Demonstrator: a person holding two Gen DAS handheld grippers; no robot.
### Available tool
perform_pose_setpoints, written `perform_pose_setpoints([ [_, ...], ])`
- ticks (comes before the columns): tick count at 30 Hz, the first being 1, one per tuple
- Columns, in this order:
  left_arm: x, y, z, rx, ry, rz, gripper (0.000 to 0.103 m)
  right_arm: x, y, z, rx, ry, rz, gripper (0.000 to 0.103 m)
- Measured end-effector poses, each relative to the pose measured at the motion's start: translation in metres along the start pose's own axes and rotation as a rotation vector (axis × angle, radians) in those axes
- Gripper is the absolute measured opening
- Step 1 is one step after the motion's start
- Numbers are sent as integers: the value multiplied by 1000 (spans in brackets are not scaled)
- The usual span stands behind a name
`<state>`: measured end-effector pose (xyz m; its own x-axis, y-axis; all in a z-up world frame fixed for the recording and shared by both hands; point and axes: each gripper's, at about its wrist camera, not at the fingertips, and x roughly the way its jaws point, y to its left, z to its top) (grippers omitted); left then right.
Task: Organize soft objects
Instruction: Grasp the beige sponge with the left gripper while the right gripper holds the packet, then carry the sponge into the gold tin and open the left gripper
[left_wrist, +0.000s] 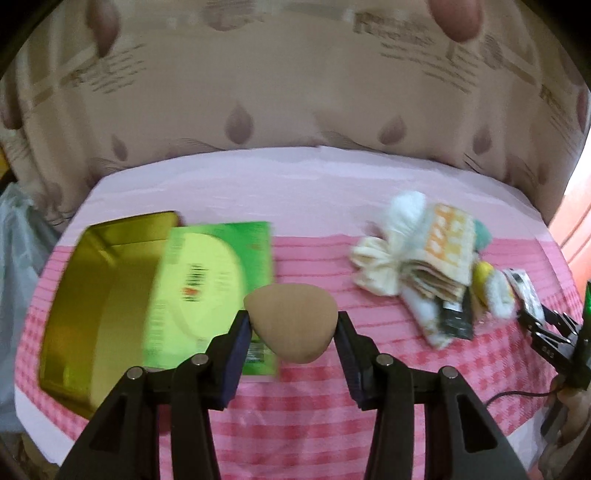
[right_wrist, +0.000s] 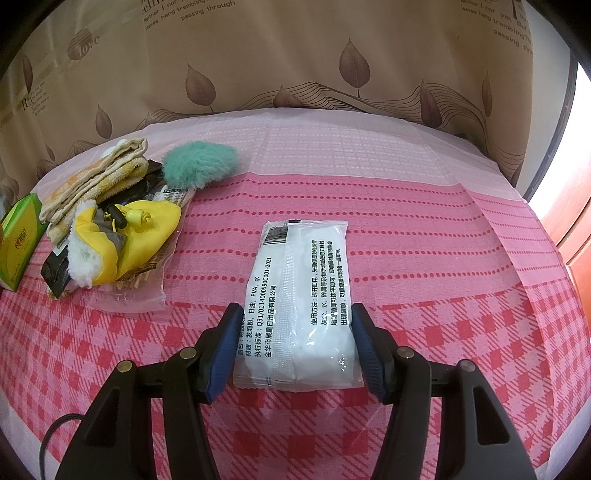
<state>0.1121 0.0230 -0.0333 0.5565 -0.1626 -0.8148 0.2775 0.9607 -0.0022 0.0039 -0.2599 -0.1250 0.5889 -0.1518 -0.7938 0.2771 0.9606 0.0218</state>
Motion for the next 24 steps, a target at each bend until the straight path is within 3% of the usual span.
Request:
perform_pose_setpoints([
  [7,-15,73,3,-73,-19,116,46,0,0,0,0,0,-1,57],
  [14,-8,137,-8,-132,19,214,46,0,1,0,-1,0,-2,57],
  [24,18,180,-43,-187,113,243,46,0,1,-1,-1,-1,-4,57],
])
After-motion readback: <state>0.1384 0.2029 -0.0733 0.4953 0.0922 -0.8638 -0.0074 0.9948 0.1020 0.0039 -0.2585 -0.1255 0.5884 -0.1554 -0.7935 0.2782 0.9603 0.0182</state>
